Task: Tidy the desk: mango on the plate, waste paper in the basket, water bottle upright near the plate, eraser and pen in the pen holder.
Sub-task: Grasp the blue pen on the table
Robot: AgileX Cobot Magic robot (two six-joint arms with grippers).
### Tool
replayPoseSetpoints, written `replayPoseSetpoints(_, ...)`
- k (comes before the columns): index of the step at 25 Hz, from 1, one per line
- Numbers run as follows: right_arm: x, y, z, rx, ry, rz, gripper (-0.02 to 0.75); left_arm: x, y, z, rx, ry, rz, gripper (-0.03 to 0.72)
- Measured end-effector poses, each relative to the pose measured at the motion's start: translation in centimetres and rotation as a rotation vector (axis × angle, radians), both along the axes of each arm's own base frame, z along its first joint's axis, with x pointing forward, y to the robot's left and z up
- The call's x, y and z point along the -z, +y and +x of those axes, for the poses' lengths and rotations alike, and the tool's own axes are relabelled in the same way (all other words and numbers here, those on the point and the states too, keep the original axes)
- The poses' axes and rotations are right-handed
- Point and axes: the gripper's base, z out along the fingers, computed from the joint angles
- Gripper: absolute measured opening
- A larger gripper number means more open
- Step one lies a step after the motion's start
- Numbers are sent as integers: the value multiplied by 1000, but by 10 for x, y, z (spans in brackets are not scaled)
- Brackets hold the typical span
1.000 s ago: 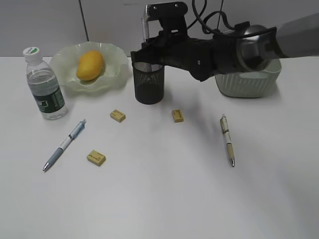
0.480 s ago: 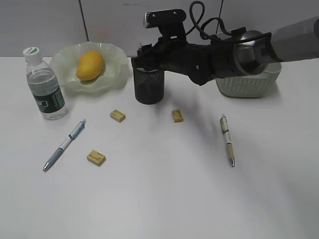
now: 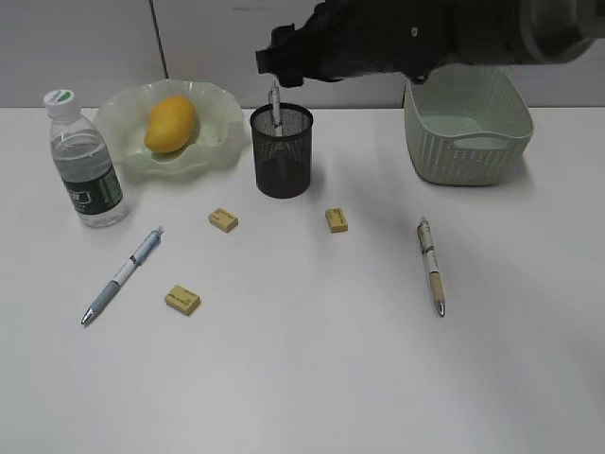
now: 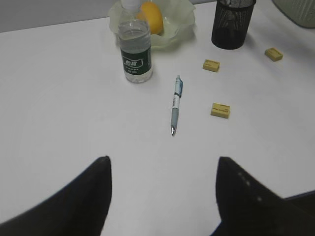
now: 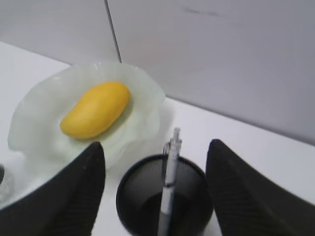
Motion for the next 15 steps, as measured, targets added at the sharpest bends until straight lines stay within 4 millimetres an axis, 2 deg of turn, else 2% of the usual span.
replayPoseSetpoints(3,-1,-7,-12,-12,162,-104,493,0,0,0,0,0,0,508)
replayPoseSetpoints(8,18,-22,-38,-28,519,-321,487,0,0,0,0,0,0,508)
replayPoseSetpoints(15,30,-42,-65,-40,819,-571,487,0,0,0,0,0,0,508)
